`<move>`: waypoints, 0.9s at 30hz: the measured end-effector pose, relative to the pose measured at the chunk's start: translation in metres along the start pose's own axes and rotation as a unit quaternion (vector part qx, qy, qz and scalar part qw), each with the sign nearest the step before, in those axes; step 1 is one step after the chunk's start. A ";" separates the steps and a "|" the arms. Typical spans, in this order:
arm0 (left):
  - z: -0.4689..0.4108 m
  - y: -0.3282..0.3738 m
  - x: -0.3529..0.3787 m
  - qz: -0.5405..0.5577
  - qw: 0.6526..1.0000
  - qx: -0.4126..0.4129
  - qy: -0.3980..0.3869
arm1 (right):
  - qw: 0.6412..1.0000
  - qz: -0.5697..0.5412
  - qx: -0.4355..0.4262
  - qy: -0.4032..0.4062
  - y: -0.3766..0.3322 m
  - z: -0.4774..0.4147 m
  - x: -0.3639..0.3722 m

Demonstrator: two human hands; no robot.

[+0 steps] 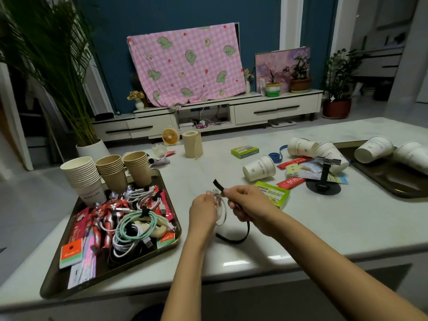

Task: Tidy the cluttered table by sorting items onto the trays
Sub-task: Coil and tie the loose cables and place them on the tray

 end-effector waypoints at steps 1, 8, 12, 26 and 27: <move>0.002 0.005 0.001 -0.015 1.000 0.010 0.005 | 1.000 -0.011 0.000 -0.011 0.000 0.003 0.008; 0.029 0.029 -0.011 -0.102 0.988 0.075 0.087 | 1.000 0.000 -0.010 -0.017 -0.011 0.010 0.035; 0.031 0.028 -0.018 -0.089 0.989 0.049 0.111 | 0.999 0.008 -0.016 -0.031 -0.015 0.016 0.043; 0.053 0.084 -0.004 -0.214 0.974 0.043 0.060 | 0.994 -0.013 -0.056 -0.094 -0.034 0.037 0.017; 0.054 0.092 -0.003 -0.234 0.969 0.049 0.056 | 0.993 -0.019 -0.061 -0.101 -0.036 0.037 0.014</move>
Point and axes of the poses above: each hand's wrist, its own z-axis away from the middle knuckle, its own x-axis out of the palm, y = z × x, the point moved 8 cm from there along -z, towards the middle knuckle, and after that the axes turned 12 degrees about -y, right-handed, at the moved point
